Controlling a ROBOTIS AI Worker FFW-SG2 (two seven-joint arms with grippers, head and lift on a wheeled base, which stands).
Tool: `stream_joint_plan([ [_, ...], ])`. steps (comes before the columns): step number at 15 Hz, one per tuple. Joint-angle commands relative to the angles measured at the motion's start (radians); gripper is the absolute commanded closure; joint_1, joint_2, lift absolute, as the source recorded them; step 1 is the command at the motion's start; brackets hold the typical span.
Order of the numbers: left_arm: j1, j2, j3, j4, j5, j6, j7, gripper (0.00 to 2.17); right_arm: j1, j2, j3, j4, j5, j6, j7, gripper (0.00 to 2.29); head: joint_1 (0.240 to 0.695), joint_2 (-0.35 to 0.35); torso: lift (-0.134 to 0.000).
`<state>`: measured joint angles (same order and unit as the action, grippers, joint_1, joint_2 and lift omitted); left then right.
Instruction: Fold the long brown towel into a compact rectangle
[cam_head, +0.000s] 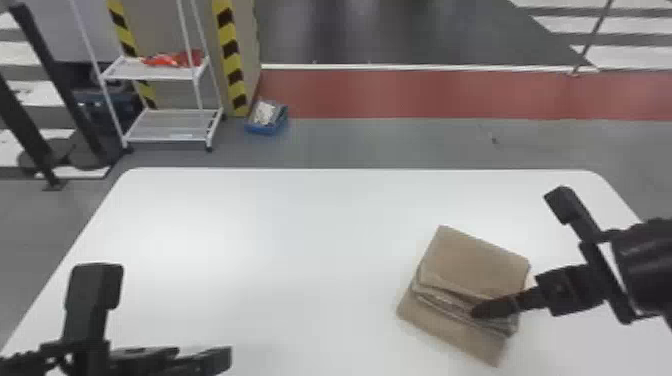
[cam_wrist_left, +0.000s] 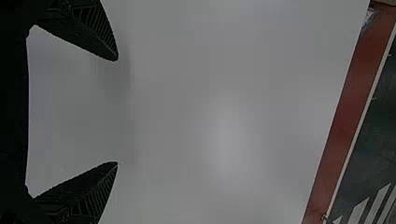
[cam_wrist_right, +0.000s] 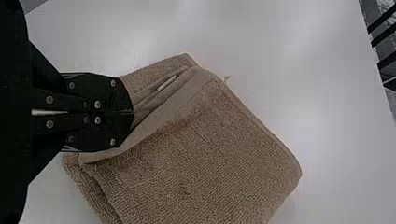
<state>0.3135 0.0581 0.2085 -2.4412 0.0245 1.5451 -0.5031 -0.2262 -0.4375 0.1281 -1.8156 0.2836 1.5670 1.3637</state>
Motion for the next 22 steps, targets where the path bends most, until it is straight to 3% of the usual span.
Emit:
stream_joint_plan([
  [1, -0.001, 0.0, 0.0, 0.001, -0.002, -0.003, 0.0, 0.09, 0.036, 0.011, -0.061, -0.054, -0.078, 0.005, 0.003, 1.18, 0.695, -0.01, -0.124],
  [2, -0.001, 0.0, 0.0, 0.002, -0.002, -0.003, 0.0, 0.09, 0.042, 0.048, -0.091, -0.096, -0.078, 0.005, 0.003, 0.54, 0.695, -0.005, -0.124],
  [3, -0.001, 0.0, 0.0, 0.002, -0.002, 0.001, 0.0, 0.09, 0.042, 0.052, -0.096, -0.116, -0.083, 0.005, 0.003, 0.23, 0.695, 0.011, -0.124],
  [5, 0.001, 0.0, 0.002, 0.002, -0.002, 0.001, 0.0, 0.09, 0.03, 0.052, -0.081, -0.162, -0.061, 0.005, 0.003, 0.05, 0.695, 0.03, -0.124],
  [9, 0.003, 0.0, 0.008, 0.001, -0.002, 0.001, 0.0, 0.09, -0.045, 0.005, 0.097, -0.168, 0.12, 0.005, 0.003, 0.08, 0.695, 0.049, -0.124],
  [12, 0.004, 0.002, 0.015, 0.008, 0.0, -0.009, 0.0, 0.09, -0.058, -0.026, 0.194, -0.154, 0.2, 0.005, 0.003, 0.09, 0.695, 0.044, -0.124],
  [14, 0.001, 0.0, 0.014, 0.011, 0.002, -0.009, 0.0, 0.09, -0.062, -0.027, 0.254, -0.134, 0.23, 0.005, 0.003, 0.12, 0.695, 0.04, -0.124],
  [17, 0.001, 0.002, 0.018, 0.013, 0.0, -0.009, 0.0, 0.09, -0.09, -0.043, 0.377, -0.114, 0.333, 0.005, 0.003, 0.16, 0.695, 0.045, -0.124],
  [22, 0.01, 0.002, 0.026, 0.016, 0.003, -0.009, -0.002, 0.09, -0.144, -0.041, 0.495, -0.076, 0.427, 0.005, 0.003, 0.28, 0.695, 0.051, -0.124],
])
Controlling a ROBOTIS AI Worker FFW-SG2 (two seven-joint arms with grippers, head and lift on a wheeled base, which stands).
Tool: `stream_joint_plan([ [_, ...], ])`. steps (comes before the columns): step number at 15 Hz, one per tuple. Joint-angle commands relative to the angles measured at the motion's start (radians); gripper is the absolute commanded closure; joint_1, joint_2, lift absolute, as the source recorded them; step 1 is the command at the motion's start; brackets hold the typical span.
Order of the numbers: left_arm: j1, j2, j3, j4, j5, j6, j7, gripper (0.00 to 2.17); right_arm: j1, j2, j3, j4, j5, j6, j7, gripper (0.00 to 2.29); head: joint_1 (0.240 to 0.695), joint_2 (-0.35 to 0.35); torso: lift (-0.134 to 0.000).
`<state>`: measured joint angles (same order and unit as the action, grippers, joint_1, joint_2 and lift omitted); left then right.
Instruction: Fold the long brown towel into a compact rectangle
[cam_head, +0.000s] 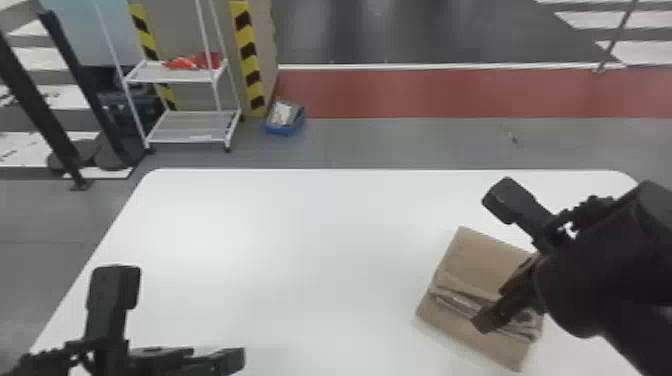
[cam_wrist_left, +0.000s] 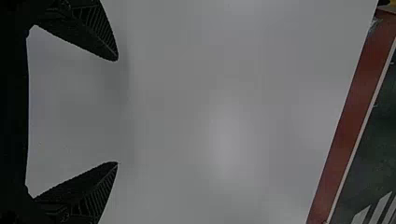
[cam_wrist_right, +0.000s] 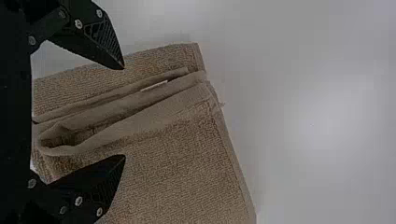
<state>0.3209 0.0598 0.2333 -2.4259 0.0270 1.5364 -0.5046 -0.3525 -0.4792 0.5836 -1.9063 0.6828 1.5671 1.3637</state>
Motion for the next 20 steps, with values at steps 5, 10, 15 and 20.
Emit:
stream_joint_plan([
  [5, 0.006, 0.0, 0.012, -0.002, 0.004, 0.0, -0.002, 0.09, -0.071, 0.011, 0.159, 0.032, 0.089, 0.005, 0.003, 0.28, 0.695, 0.063, -0.124],
  [10, 0.012, 0.0, 0.023, -0.002, 0.01, -0.003, -0.003, 0.09, -0.072, 0.016, 0.211, 0.055, 0.144, 0.005, 0.003, 0.3, 0.695, 0.083, -0.124],
  [15, 0.012, 0.0, 0.021, 0.005, 0.011, -0.018, -0.002, 0.09, -0.06, 0.016, 0.196, 0.062, 0.162, 0.005, 0.003, 0.53, 0.695, 0.076, -0.124],
  [20, 0.014, 0.0, 0.026, -0.001, 0.013, -0.018, -0.003, 0.09, -0.06, 0.016, 0.173, 0.046, 0.15, 0.005, 0.003, 0.53, 0.695, 0.07, -0.124],
])
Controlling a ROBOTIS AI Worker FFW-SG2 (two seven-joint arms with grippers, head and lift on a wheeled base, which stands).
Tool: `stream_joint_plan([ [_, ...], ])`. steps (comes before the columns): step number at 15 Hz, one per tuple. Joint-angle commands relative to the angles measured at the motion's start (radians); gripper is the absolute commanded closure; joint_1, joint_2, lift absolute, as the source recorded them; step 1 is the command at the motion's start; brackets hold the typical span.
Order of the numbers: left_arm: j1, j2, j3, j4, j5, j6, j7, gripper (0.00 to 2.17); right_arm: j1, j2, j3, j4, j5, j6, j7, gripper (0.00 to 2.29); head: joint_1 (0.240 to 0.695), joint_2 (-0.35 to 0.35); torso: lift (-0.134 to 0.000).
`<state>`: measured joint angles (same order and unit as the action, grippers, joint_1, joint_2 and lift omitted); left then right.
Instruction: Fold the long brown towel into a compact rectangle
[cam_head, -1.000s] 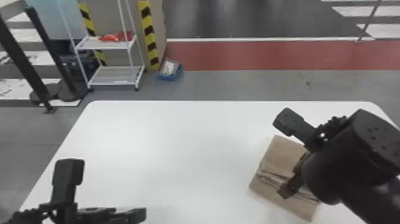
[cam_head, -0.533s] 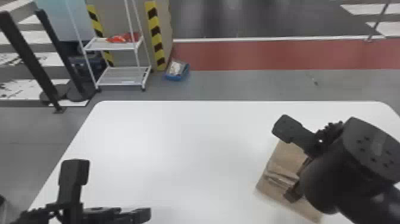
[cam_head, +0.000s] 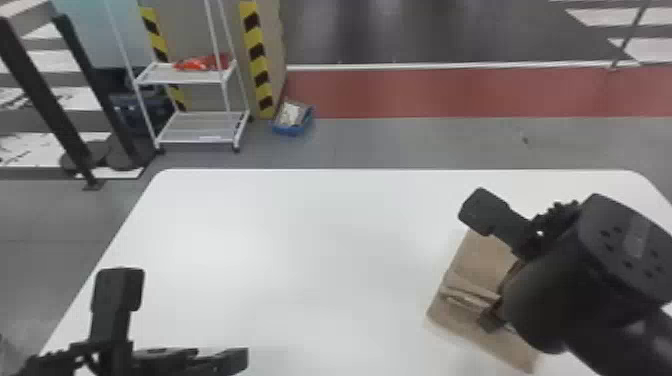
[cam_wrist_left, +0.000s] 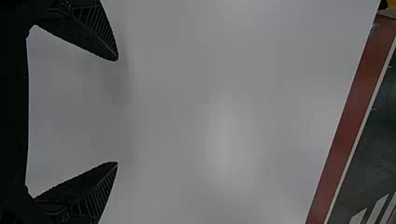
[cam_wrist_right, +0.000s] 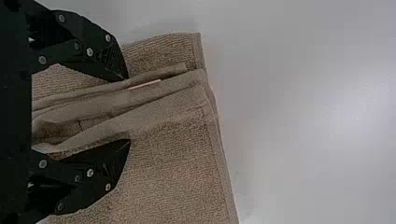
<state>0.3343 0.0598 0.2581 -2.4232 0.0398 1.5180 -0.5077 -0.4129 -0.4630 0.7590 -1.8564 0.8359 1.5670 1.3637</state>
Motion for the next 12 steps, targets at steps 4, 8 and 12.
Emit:
stream_joint_plan([
  [4, 0.0, 0.0, 0.001, -0.005, 0.0, 0.0, 0.0, 0.09, 0.005, 0.004, -0.02, -0.004, -0.008, 0.005, 0.003, 0.68, 0.695, 0.074, -0.124],
  [8, 0.0, 0.0, 0.003, -0.008, 0.002, 0.0, -0.002, 0.09, 0.013, 0.014, -0.049, -0.014, -0.035, 0.005, 0.003, 0.83, 0.695, 0.074, -0.124],
  [12, -0.001, -0.002, 0.001, -0.008, 0.002, 0.0, 0.0, 0.09, 0.009, 0.041, -0.037, -0.027, -0.054, 0.005, 0.003, 0.85, 0.695, 0.092, -0.124],
])
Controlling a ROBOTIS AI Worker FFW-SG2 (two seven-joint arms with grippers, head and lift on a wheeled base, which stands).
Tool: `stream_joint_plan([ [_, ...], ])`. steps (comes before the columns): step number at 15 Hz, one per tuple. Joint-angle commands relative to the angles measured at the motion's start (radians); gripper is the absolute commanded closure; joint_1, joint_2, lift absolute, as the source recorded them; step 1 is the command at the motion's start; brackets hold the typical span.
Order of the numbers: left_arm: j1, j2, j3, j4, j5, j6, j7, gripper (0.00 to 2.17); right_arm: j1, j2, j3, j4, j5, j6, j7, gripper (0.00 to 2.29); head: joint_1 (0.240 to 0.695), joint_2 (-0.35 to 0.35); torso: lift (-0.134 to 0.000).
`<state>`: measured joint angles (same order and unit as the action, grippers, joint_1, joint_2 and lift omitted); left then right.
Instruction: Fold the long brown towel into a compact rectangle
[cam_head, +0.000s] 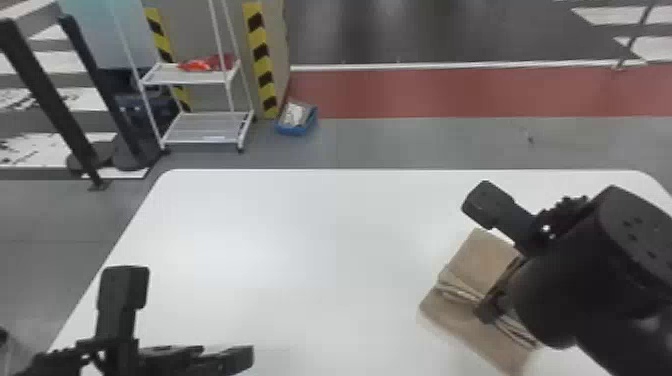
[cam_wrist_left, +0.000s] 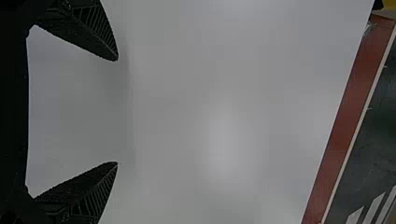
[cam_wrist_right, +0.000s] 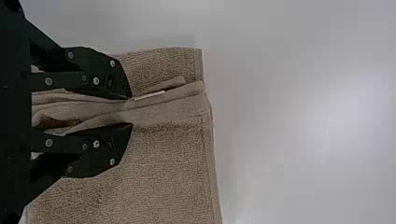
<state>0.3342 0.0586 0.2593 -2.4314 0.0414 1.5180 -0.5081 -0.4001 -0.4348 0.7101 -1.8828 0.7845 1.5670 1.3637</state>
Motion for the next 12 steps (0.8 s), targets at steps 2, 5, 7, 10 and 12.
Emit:
stream_joint_plan([
  [2, 0.0, 0.0, 0.003, 0.0, 0.0, 0.0, -0.001, 0.09, -0.011, 0.041, 0.043, -0.001, -0.001, 0.005, 0.003, 0.85, 0.695, 0.106, -0.124],
  [5, 0.002, 0.001, 0.008, -0.001, 0.002, 0.0, -0.001, 0.09, -0.026, 0.082, 0.107, -0.001, 0.012, 0.005, 0.003, 0.85, 0.695, 0.158, -0.124],
  [7, 0.002, 0.0, 0.009, -0.005, 0.006, 0.003, -0.004, 0.09, -0.036, 0.113, 0.146, -0.007, 0.013, 0.005, 0.003, 0.85, 0.695, 0.188, -0.124],
  [10, 0.009, -0.006, 0.003, -0.017, 0.049, -0.006, 0.002, 0.09, -0.029, 0.137, 0.134, -0.007, 0.007, 0.005, 0.003, 1.05, 0.695, 0.239, -0.124],
  [12, 0.017, -0.01, -0.012, -0.015, 0.083, -0.043, 0.0, 0.07, -0.02, 0.15, 0.118, -0.007, 0.007, 0.005, 0.003, 1.05, 0.695, 0.242, -0.124],
])
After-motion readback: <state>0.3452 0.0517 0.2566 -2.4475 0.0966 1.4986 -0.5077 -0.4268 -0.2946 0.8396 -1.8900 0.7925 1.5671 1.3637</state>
